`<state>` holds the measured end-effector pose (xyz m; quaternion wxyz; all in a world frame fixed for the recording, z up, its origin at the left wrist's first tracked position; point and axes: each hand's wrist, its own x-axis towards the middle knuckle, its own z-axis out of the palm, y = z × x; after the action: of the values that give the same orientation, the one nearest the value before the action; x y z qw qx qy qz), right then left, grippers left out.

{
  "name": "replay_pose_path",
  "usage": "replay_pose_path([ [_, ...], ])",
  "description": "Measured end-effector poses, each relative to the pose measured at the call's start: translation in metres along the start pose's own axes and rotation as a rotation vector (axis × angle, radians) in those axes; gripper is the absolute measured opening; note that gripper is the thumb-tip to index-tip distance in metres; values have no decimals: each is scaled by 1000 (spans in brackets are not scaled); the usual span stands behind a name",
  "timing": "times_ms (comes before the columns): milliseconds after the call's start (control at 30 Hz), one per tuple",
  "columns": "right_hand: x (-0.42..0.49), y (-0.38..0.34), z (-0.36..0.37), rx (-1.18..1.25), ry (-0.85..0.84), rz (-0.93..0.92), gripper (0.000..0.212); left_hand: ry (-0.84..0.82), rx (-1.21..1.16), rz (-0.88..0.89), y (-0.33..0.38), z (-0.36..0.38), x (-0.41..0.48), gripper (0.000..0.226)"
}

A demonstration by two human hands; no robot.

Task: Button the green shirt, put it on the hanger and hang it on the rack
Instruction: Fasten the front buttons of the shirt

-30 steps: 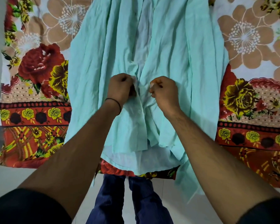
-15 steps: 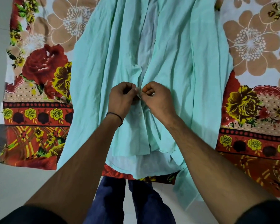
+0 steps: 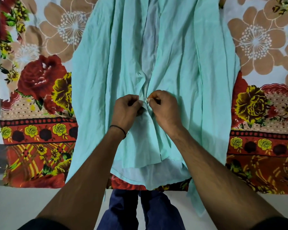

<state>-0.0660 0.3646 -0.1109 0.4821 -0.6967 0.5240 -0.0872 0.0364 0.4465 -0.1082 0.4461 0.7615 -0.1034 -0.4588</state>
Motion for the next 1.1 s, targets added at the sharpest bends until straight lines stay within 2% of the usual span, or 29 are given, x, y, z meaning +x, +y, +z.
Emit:
replay_pose_path([
  [100,-1,-1,0,67,10,52,12,-39,-79,-39,3,-4,0,10],
  [300,-2,-5,5,11,31,74,8,-35,-106,-63,5,-5,3,9],
  [433,-3,-5,0,175,26,147,11,-41,-149,-78,4,-7,3,5],
  [567,-7,-5,-4,234,-1,138,11,-67,-187,-89,1,-13,2,9],
  [733,-8,-7,0,213,9,129,9,-80,-175,-70,0,-13,1,3],
  [1000,-7,-7,-1,209,1,115,10,-111,-116,3,3,-14,0,16],
  [1100,-8,-7,-2,240,-17,120,10,-127,-70,28,4,-12,2,9],
])
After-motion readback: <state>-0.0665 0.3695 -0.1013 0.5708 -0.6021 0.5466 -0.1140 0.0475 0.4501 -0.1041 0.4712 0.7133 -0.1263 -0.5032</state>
